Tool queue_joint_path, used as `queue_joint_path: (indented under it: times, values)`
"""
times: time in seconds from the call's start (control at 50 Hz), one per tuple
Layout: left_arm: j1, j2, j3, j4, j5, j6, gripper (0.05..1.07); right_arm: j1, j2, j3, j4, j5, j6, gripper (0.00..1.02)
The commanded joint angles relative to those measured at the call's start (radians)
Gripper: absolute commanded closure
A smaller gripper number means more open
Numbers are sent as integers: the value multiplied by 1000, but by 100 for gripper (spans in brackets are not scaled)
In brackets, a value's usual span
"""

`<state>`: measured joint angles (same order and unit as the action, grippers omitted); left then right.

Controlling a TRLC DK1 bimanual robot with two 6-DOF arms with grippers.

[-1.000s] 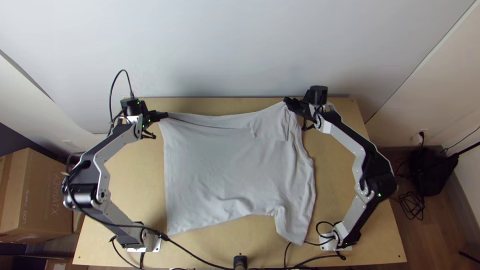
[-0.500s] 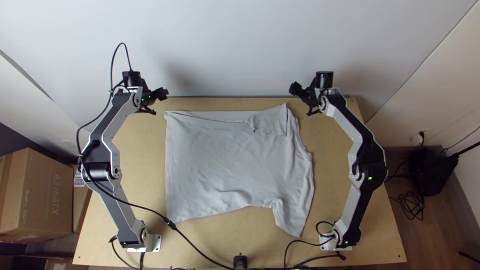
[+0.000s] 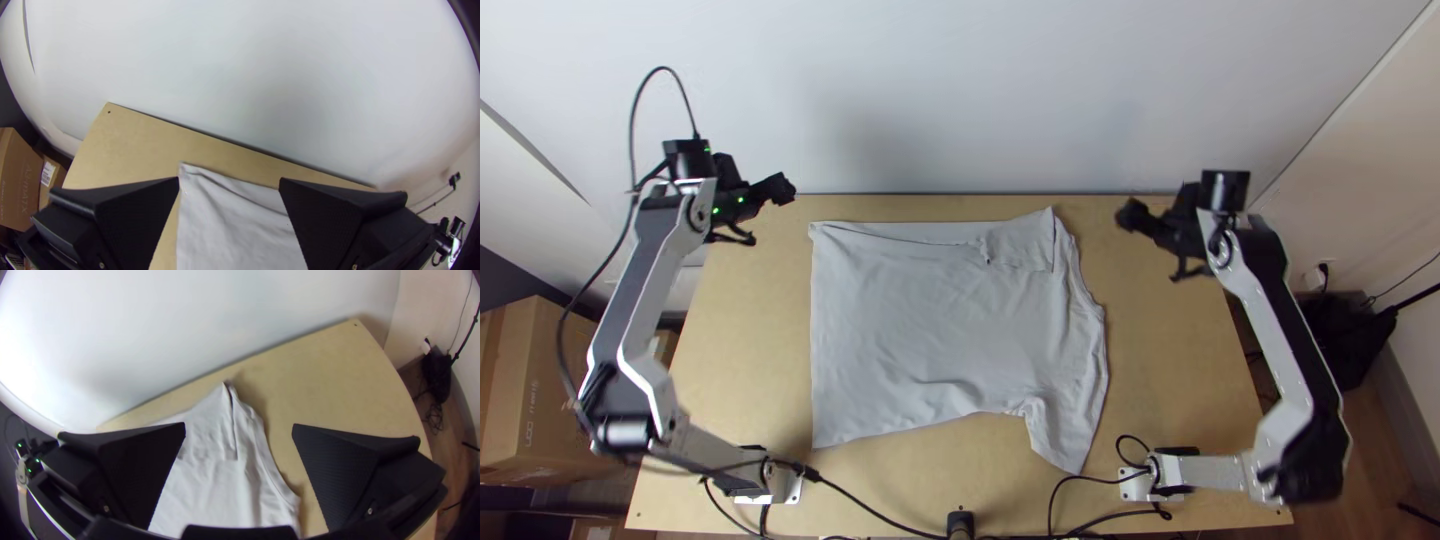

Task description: Fold the t-shirt

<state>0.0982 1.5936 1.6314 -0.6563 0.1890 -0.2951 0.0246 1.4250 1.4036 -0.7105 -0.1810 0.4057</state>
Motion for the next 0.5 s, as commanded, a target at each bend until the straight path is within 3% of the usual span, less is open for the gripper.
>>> queue_joint_path:
  times: [0.0,0.08,0.16,0.24,0.36,0.4,0.48]
  values:
    - [0,-170,-131,-25,50,1,11,-40,-107,-115,-135,-8,-137,6]
    - [-12,-282,-211,-45,64,13,11,-77,-176,-180,-214,-51,-165,7]
    - [-34,-382,-265,-83,69,34,11,-94,-252,-261,-251,-55,-182,8]
    - [-48,-466,-298,-111,70,54,11,-89,-314,-325,-300,-63,-189,21]
    - [-92,-537,-292,-197,69,80,11,-84,-345,-408,-357,-100,-189,22]
    - [-101,-558,-292,-218,63,88,11,-94,-344,-433,-368,-135,-191,27]
    - [-104,-584,-272,-293,59,122,11,-114,-342,-485,-368,-149,-208,46]
